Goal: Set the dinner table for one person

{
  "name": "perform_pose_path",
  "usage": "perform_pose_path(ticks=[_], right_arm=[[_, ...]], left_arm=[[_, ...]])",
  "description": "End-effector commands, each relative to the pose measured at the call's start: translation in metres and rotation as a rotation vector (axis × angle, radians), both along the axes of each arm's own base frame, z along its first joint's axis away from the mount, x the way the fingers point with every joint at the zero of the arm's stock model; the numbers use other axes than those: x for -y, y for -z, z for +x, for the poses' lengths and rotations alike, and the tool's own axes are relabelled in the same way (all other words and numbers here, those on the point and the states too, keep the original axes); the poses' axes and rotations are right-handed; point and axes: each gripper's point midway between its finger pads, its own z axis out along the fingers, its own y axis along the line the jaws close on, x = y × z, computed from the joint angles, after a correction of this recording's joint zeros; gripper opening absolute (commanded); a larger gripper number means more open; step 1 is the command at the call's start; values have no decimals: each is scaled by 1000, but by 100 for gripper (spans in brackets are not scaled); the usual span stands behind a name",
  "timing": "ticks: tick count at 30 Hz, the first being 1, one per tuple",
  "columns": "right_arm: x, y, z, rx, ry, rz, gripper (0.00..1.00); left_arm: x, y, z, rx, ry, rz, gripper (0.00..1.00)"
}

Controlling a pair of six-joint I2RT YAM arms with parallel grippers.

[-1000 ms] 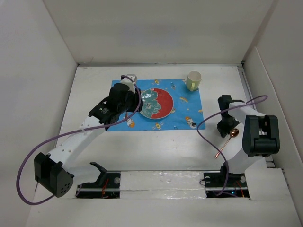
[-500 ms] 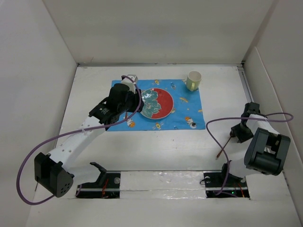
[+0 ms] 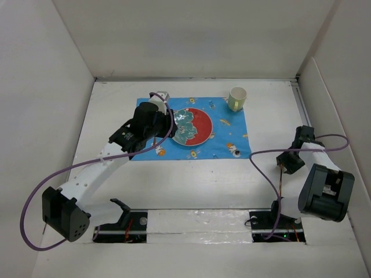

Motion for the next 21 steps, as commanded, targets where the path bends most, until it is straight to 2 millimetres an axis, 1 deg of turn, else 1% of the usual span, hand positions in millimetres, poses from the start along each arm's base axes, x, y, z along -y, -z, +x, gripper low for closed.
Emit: perform_pose_path(ticks=[1,3,6,9,10,12,13,14,15,16,18,19,20,21], right_arm=[[-13,-15,5,38,-55,12,51],[-14,-19,4,49,-59,7,51],[-12,-18,2,14,-40,8,54],[-1,-15,-2,-42,15,-38,57],[8,-18,1,-39,28,-79,58],[14,-18,2,-42,20,-113,59],[17,-12,-1,-65,6,-97,60],[16,-7,0,-66,-8,-75,60],[9,-2,5,-51,-39,-30,60],[6,5,5,-72,-66,-9,59],[-3,17,7,-82,-117,48,55],[-6,17,10,-70,-129,62,55],[-8,22,9,-86,-139,80,51],[-9,24,12,-81,-147,93,51]], left_arm=[[2,-6,0,30,10,-29,41],[4,-6,0,28,17,-32,41],[6,-6,1,26,24,-35,41],[6,-9,1,32,25,-36,40],[5,-8,0,29,25,-34,40],[5,-9,0,31,25,-33,40],[5,-9,0,30,25,-35,40],[5,-7,0,27,25,-33,40],[5,-7,0,27,23,-34,40],[5,-6,1,26,22,-35,40],[6,-4,1,22,22,-32,40],[6,-4,1,22,22,-32,40],[6,-4,2,23,21,-32,40],[6,-4,2,23,21,-29,40]])
